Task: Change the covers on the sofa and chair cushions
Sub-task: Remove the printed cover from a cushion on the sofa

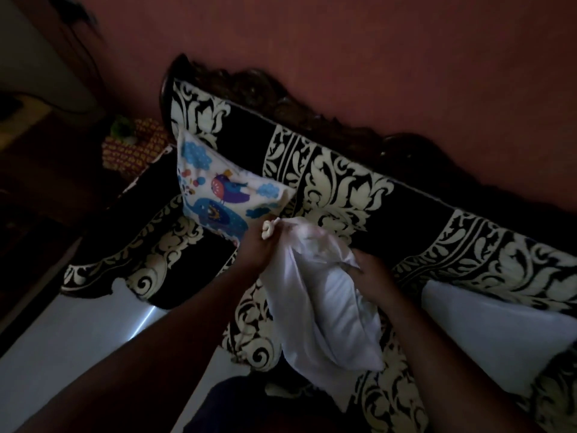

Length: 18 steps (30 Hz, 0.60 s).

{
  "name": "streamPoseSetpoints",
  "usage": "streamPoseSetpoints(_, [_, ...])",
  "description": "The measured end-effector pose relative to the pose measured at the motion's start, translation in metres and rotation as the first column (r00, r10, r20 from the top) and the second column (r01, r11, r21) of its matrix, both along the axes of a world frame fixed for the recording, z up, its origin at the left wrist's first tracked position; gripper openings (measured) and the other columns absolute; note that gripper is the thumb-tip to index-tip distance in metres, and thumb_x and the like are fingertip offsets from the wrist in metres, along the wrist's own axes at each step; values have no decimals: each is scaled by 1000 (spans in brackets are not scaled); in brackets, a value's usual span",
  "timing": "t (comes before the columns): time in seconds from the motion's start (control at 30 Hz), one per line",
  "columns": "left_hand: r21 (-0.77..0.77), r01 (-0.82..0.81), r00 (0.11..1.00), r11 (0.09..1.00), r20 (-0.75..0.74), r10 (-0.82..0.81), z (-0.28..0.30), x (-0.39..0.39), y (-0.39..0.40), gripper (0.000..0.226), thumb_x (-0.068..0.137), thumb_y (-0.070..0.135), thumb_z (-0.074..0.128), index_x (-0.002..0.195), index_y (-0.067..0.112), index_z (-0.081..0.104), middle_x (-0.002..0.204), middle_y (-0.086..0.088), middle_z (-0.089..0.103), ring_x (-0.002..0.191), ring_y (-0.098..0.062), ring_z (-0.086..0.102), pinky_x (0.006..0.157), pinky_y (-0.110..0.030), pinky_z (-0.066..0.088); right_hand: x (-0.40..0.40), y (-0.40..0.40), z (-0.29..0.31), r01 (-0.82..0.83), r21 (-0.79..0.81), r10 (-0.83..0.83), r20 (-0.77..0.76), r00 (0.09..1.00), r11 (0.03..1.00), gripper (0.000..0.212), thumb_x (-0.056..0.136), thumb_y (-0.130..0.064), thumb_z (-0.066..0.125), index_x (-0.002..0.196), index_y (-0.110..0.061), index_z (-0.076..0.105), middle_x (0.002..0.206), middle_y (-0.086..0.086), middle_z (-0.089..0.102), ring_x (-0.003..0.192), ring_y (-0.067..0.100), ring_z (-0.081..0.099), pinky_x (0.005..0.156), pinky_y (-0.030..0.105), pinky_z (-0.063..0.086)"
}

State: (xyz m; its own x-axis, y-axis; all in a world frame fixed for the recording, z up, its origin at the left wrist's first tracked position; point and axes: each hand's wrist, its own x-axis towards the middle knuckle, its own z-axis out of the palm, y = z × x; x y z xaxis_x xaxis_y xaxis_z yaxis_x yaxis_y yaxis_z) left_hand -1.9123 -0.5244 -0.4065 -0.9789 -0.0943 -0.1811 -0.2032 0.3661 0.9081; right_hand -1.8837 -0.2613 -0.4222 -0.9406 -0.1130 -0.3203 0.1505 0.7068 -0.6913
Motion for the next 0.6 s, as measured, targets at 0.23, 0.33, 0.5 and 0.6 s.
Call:
streamPoseSetpoints(0.23, [-134,23,990,991,-138,-42,48,-28,20,16,97,38,53,87,26,52,85,6,64,84,-20,64,69,-38,47,-31,-15,62,33,-81,-39,-69,997,996,39,99,-29,60,137,-17,58,132,5,65,123,23,60,105,43,47])
streamPoseSetpoints(0.33, [-178,-84,977,980,-206,46,60,-32,33,22,94,38,48,100,17,50,84,6,59,82,-26,62,66,-36,38,-28,-36,77,88,-181,-114,-139,984,979,42,98,-27,51,140,-24,54,135,2,63,126,19,57,107,39,46])
streamPoseSetpoints(0.5, [-97,-108,966,989,-247,81,82,-35,51,17,99,32,54,94,20,43,77,12,53,75,-23,59,63,-36,37,-22,-71,81,112,-293,-195,-269,943,949,70,90,-66,53,149,-31,41,148,-7,52,136,7,47,111,32,39])
streamPoseSetpoints(0.6, [-108,-95,959,990,-275,62,88,-34,52,18,94,31,55,93,17,43,75,11,52,70,-19,56,60,-36,36,-21,-79,83,238,-243,-305,-294,906,940,61,84,-71,62,131,-32,56,126,-13,63,120,6,59,97,29,49])
